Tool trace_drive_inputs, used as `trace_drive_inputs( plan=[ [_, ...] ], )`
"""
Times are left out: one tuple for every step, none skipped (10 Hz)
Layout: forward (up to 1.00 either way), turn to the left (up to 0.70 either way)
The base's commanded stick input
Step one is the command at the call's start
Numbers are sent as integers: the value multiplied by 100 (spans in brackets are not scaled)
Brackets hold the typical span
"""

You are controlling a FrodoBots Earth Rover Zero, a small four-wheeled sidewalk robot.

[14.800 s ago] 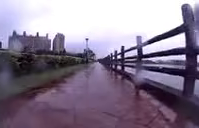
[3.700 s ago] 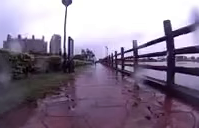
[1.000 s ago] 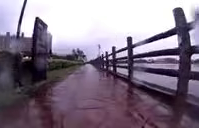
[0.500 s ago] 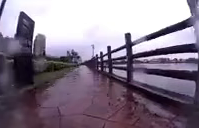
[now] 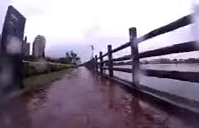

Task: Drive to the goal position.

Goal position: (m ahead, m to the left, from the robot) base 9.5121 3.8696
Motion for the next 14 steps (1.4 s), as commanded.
trace_drive_inputs(
  plan=[
    [100, 0],
    [100, 0],
    [100, 0],
    [100, 0],
    [100, 0],
    [100, 0],
    [100, 0],
    [100, 14],
    [100, 32],
    [100, 33],
    [100, 11],
    [100, 0],
    [100, 0],
    [100, 0]
  ],
)
